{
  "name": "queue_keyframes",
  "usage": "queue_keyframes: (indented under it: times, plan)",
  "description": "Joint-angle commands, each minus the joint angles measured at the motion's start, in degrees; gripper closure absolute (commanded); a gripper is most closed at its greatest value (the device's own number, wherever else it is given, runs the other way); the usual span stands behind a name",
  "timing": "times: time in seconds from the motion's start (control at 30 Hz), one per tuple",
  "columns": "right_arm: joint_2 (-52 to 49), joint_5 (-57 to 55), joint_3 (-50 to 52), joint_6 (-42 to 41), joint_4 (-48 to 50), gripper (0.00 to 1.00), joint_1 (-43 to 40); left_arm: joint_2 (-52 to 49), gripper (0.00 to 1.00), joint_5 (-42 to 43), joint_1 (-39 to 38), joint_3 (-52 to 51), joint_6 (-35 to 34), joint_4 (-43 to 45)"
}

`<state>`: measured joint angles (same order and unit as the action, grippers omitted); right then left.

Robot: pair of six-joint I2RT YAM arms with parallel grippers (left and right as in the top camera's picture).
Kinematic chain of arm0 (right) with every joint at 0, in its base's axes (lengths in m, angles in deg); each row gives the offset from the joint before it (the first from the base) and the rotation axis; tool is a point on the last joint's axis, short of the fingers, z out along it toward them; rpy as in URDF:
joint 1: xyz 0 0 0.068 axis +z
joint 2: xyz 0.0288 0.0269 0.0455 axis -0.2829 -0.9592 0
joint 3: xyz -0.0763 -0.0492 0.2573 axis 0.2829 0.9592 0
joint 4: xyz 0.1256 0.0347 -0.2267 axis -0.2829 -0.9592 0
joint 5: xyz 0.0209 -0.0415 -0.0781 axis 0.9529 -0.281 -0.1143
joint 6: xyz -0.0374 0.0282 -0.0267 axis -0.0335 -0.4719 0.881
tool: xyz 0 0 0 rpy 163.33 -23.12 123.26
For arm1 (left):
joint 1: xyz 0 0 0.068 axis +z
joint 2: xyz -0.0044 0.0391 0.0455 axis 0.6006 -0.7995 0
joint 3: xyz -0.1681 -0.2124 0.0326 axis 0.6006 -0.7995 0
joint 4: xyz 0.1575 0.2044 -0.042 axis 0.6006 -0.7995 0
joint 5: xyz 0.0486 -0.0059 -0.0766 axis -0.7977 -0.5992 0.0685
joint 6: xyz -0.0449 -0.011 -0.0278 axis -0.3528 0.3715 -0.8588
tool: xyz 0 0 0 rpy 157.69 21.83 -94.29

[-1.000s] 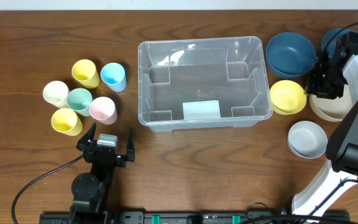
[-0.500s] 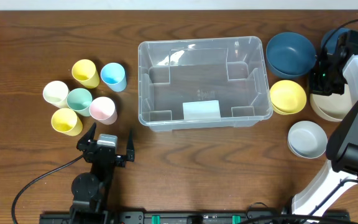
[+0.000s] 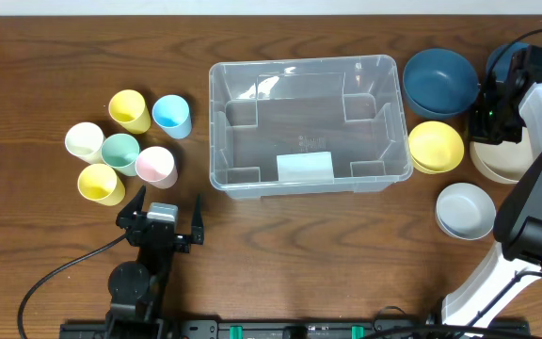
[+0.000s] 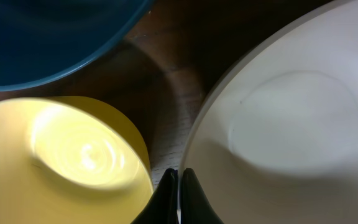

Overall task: Pack container
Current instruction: 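Reach the right gripper to the beige bowl rim and grasp it, then carry the beige bowl with the right gripper into the clear bin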

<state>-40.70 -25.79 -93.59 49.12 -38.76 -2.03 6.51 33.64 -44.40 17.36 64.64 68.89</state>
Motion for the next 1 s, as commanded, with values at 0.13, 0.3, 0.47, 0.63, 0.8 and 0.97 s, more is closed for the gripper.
queue_keyframes:
  times: [0.13, 0.3, 0.47, 0.63, 0.8, 0.97]
  plan:
    - [-0.02, 0.24, -4.85, -1.88, -3.91, 0.99, 0.15, 0.35, 0.02, -0.07, 0.35, -0.87, 0.26, -2.16]
    - [-0.02, 0.24, -12.41, -4.59, -9.99, 0.99, 0.15, 0.35, 0.02, -0.07, 0.35, -0.87, 0.28, -2.16]
    - [-0.02, 0.26, -17.92, -6.23, -15.10, 0.99, 0.22, 0.35, 0.02, -0.07, 0.35, -0.87, 0.26, -2.16]
    - [0.09, 0.48, -22.51, -7.19, -20.33, 0.99, 0.50, 0.35, 0.02, -0.07, 0.35, -0.87, 0.26, -2.16]
    - [1.01, 3.69, -28.22, -6.88, -25.03, 0.99, 1.66, 0.35, 0.02, -0.07, 0.35, -0.87, 0.26, -2.16]
    - [4.61, 6.71, -33.83, -6.03, -27.19, 0.99, 4.76, 0.35, 0.02, -0.07, 0.35, -0.87, 0.26, -2.16]
